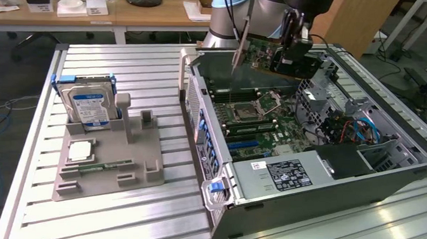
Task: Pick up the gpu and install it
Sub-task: 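Insert the gpu into the slot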
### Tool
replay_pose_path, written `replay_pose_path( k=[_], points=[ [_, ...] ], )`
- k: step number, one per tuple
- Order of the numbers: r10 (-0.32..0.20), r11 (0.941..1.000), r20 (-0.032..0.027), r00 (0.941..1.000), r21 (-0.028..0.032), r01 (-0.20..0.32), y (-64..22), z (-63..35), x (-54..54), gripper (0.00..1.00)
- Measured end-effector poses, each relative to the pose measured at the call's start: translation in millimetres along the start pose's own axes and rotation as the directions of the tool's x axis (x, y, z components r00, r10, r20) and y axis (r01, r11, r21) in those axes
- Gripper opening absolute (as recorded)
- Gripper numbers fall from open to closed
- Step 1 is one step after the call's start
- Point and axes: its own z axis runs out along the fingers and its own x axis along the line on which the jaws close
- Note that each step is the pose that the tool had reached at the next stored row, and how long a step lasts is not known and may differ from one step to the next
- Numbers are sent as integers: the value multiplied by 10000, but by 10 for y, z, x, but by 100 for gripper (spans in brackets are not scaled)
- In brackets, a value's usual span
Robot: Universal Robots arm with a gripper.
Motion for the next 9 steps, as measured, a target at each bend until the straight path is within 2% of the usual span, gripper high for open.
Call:
replay_pose_path(
  k=[5,9],
  points=[
    [-571,9984,8,9984,-7,571,0,0,1,28],
    [-1054,9944,15,9944,-12,1054,-1,1,2,28]
  ],
)
